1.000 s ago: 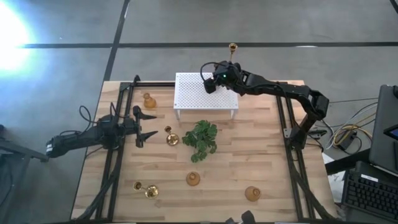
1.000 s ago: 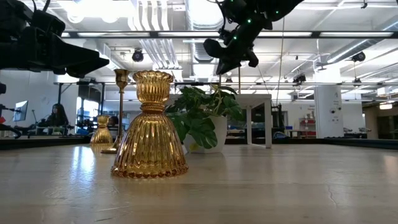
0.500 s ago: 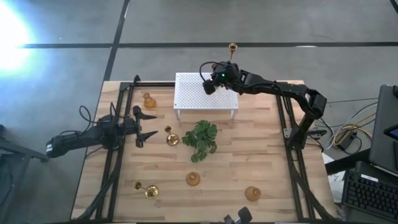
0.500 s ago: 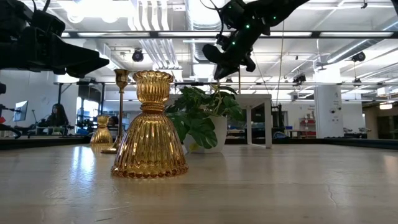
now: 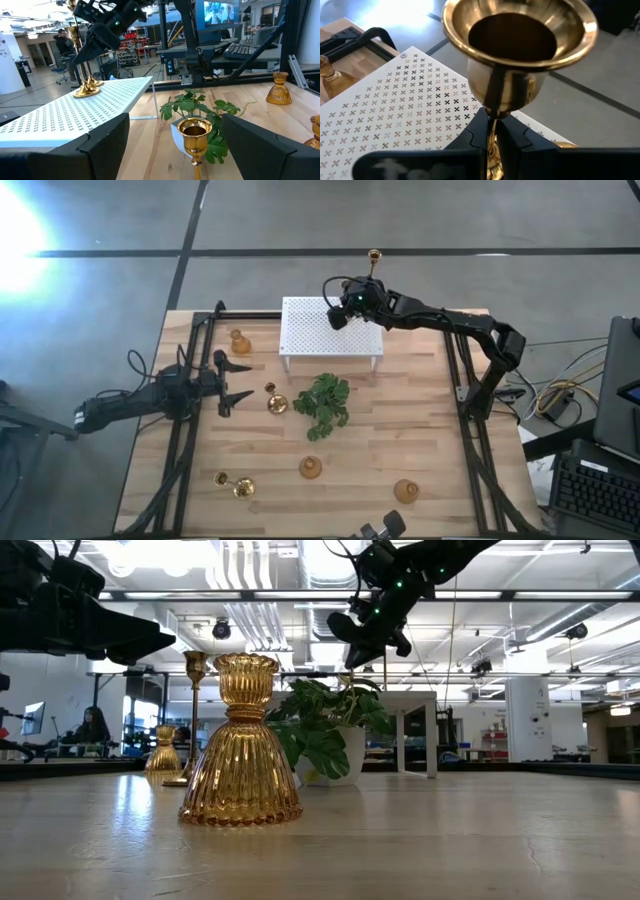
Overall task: Pick & Place candle stick holders
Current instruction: Put the small gold candle holder on the shelf
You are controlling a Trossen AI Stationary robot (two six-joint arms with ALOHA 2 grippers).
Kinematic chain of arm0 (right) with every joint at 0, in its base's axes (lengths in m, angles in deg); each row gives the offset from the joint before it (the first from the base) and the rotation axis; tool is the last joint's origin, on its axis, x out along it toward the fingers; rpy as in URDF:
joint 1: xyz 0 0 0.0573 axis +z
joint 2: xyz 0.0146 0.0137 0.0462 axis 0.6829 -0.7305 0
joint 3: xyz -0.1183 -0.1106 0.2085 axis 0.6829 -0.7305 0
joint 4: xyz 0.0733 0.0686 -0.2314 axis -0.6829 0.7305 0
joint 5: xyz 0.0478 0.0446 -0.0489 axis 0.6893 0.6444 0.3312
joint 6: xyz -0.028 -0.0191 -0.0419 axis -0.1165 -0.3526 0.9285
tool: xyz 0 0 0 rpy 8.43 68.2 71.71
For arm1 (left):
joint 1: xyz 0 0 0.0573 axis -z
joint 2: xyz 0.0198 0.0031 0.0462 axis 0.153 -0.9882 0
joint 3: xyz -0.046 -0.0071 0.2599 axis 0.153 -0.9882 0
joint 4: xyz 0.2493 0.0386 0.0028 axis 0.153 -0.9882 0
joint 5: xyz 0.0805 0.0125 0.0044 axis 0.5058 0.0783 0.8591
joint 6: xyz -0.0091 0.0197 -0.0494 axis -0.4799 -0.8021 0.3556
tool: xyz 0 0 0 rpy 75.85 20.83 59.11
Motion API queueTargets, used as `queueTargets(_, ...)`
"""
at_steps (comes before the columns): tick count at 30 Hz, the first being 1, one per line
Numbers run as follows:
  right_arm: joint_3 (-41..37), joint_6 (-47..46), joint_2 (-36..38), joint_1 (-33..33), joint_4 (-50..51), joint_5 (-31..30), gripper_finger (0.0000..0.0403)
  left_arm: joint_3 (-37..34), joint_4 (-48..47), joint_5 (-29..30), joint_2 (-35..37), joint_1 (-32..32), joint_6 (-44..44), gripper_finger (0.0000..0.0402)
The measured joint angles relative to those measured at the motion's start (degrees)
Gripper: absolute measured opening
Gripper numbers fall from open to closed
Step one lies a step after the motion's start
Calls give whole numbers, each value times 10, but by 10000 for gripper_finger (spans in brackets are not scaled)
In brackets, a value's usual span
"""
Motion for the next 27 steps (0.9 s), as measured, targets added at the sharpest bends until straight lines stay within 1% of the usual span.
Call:
queueTargets(19,0,0,0,-1,1,0,13,0,0,0,0,0,0,319)
queueTargets(22,0,-1,0,-1,1,0,25,0,0,0,0,0,0,319)
queueTargets(27,0,-1,0,-1,0,0,57,0,0,0,0,0,0,319)
